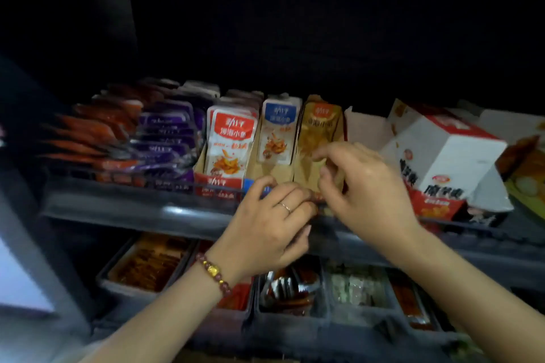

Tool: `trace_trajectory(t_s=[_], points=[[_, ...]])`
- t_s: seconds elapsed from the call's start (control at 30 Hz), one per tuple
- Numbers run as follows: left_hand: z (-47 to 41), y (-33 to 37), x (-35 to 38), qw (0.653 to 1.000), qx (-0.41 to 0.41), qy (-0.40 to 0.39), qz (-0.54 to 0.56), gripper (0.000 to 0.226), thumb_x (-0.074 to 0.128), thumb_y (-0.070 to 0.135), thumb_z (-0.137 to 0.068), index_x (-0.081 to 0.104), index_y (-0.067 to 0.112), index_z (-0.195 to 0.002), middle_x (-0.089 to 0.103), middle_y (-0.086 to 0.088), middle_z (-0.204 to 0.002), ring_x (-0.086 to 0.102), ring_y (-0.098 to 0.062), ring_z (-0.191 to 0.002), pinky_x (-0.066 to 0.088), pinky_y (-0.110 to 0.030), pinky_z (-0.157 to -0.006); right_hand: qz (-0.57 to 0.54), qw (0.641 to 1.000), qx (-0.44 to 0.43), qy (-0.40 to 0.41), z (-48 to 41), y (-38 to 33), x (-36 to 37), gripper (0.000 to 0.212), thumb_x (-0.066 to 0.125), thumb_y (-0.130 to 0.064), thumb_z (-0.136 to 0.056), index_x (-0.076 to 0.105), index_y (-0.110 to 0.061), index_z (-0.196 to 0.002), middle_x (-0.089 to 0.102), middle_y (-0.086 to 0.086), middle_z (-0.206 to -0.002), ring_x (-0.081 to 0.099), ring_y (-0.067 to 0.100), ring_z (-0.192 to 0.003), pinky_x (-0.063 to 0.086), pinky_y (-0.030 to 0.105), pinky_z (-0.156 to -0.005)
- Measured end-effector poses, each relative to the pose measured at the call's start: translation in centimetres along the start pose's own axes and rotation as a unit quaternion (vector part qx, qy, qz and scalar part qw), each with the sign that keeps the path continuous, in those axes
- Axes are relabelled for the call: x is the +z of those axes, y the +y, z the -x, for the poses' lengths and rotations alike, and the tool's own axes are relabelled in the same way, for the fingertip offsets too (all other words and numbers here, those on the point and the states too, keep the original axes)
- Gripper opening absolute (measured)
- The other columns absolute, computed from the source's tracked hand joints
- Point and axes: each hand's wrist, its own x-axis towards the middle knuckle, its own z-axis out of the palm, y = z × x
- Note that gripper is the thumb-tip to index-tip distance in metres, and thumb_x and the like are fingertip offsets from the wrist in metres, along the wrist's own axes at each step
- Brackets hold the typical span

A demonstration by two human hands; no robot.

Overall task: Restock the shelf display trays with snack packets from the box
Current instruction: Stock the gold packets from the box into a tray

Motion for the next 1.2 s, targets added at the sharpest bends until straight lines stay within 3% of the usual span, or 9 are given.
trace_trajectory(t_s=[0.13, 0.27, 0.33, 0.43, 0.5, 0.83, 0.97, 1.07, 1.2], points=[[5.2, 1.7, -3.1, 0.995, 0.024, -0.094, 0.024, 0.024, 0.049, 0.026, -0.087, 0.065, 0.009, -0.08, 0.065, -0.008, -0.082, 0.057, -0.024, -0.07, 0.042, -0.035, -0.063, -0.045, 0.994, -0.103, -0.012, 6.3, -3.8, -0.7, 0.022, 0.051, -0.019, -0.086, 0.061, -0.012, -0.104, 0.064, -0.001, -0.076, 0.058, 0.016, -0.066, 0.048, 0.031, -0.058], [13.3, 4.3, -4.5, 0.96, -0.006, -0.272, 0.068, 0.026, 0.046, 0.029, -0.086, 0.064, 0.011, -0.082, 0.063, -0.005, -0.078, 0.06, -0.022, -0.063, 0.044, -0.03, -0.051, -0.135, 0.956, -0.153, -0.209, 17.2, -7.9, 4.2, 0.018, 0.053, -0.021, -0.085, 0.05, -0.018, -0.103, 0.063, -0.002, -0.077, 0.06, 0.017, -0.067, 0.047, 0.03, -0.053], [17.8, 5.7, -4.8, 0.933, -0.002, -0.347, 0.095, 0.03, 0.043, 0.031, -0.086, 0.065, 0.011, -0.091, 0.065, -0.005, -0.085, 0.063, -0.022, -0.064, 0.046, -0.029, -0.048, -0.174, 0.897, -0.148, -0.379, 23.3, -9.5, 7.7, 0.018, 0.056, -0.02, -0.087, 0.051, -0.018, -0.104, 0.063, 0.0, -0.082, 0.061, 0.018, -0.07, 0.048, 0.031, -0.052], [23.9, 7.6, -4.9, 0.892, 0.029, -0.429, 0.139, 0.03, 0.041, 0.029, -0.083, 0.056, 0.014, -0.105, 0.066, -0.006, -0.094, 0.065, -0.022, -0.064, 0.047, -0.029, -0.044, -0.229, 0.725, 0.078, -0.644, 31.9, -11.7, 12.8, 0.022, 0.049, -0.017, -0.093, 0.057, -0.013, -0.114, 0.063, 0.007, -0.106, 0.057, 0.016, -0.085, 0.044, 0.027, -0.069], [26.9, 8.6, -5.2, 0.868, 0.04, -0.465, 0.171, 0.032, 0.04, 0.026, -0.079, 0.054, 0.016, -0.107, 0.066, -0.004, -0.096, 0.064, -0.02, -0.063, 0.045, -0.028, -0.041, -0.234, 0.638, 0.187, -0.709, 36.6, -13.0, 15.7, 0.022, 0.049, -0.017, -0.095, 0.061, -0.009, -0.112, 0.062, 0.013, -0.115, 0.055, 0.018, -0.09, 0.044, 0.029, -0.075], [31.0, 9.9, -4.6, 0.845, -0.027, -0.492, 0.208, 0.033, 0.08, 0.012, -0.066, 0.068, 0.011, -0.097, 0.069, -0.004, -0.081, 0.059, -0.018, -0.051, 0.04, -0.022, -0.038, -0.113, 0.666, 0.327, -0.661, 46.6, -18.0, 17.9, 0.074, 0.057, -0.002, -0.085, 0.018, -0.012, -0.147, 0.013, 0.011, -0.152, 0.045, 0.031, -0.122, 0.047, 0.038, -0.089], [30.8, 10.4, -4.1, 0.853, -0.06, -0.474, 0.209, 0.019, 0.056, 0.018, -0.079, 0.068, 0.011, -0.092, 0.066, -0.004, -0.074, 0.061, -0.02, -0.055, 0.041, -0.021, -0.043, -0.08, 0.72, 0.246, -0.644, 45.0, -17.4, 19.9, 0.09, 0.062, -0.002, -0.083, 0.004, -0.016, -0.151, 0.012, 0.013, -0.154, 0.039, 0.029, -0.129, 0.052, 0.035, -0.084], [32.2, 10.5, -3.9, 0.833, -0.099, -0.503, 0.208, 0.035, 0.037, 0.025, -0.083, 0.068, 0.014, -0.095, 0.067, -0.001, -0.08, 0.063, -0.018, -0.062, 0.045, -0.022, -0.048, -0.074, 0.685, 0.199, -0.697, 44.0, -17.9, 21.3, 0.098, 0.069, -0.025, -0.084, -0.001, -0.017, -0.151, 0.012, 0.015, -0.154, 0.033, 0.032, -0.134, 0.051, 0.04, -0.086], [33.5, 9.9, -3.9, 0.821, -0.119, -0.52, 0.204, 0.021, 0.052, 0.022, -0.084, 0.069, 0.016, -0.095, 0.068, -0.001, -0.08, 0.064, -0.018, -0.063, 0.048, -0.025, -0.048, -0.059, 0.647, 0.207, -0.731, 42.5, -19.0, 21.8, 0.076, 0.059, -0.013, -0.09, 0.011, -0.01, -0.149, 0.021, 0.015, -0.15, 0.05, 0.033, -0.121, 0.051, 0.039, -0.08]])
